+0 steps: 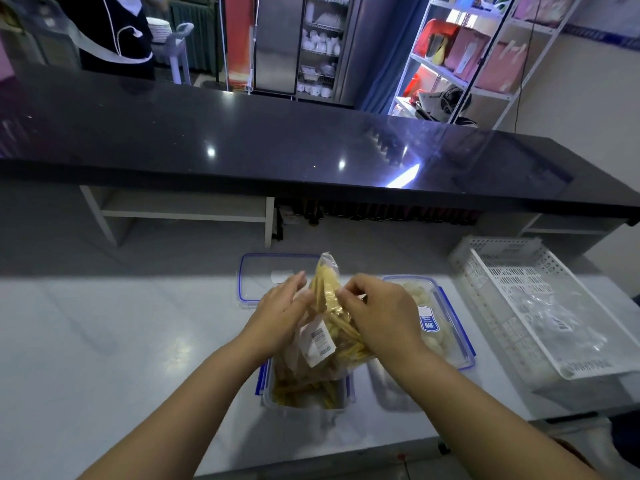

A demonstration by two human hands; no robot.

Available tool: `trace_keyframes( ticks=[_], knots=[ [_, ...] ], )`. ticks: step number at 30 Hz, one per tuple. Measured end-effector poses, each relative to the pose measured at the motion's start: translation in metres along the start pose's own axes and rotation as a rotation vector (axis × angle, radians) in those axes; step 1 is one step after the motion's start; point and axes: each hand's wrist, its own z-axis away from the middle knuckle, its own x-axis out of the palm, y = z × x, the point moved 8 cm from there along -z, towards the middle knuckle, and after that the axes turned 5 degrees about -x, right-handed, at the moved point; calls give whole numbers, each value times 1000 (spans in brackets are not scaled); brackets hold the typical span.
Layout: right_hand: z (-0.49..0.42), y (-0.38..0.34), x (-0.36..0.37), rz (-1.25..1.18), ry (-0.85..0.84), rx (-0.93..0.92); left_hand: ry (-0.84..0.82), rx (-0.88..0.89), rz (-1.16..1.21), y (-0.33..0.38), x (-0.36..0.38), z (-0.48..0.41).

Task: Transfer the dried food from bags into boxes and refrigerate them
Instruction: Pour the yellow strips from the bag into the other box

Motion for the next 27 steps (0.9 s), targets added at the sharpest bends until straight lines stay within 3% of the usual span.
trace_keyframes(
  ticks=[3, 6, 12, 15, 22, 27],
  knots=[
    [-1, -27, -8, 121, 124, -236, 42, -16, 244, 26, -10, -8],
    [1, -39, -5, 133, 136, -320, 41, -38, 441, 41, -18, -12],
    [4, -4, -4, -28, -47, -30, 129, -14, 424, 40, -30, -17],
    [11, 9, -2, 18, -181, 60, 163, -13, 448, 41, -37, -19],
    [-4, 6, -28, -366, 23, 62, 209, 78, 539, 69, -50, -20],
    [-6, 4, -28, -439, 12, 79, 216, 64, 552, 69, -53, -20]
  ],
)
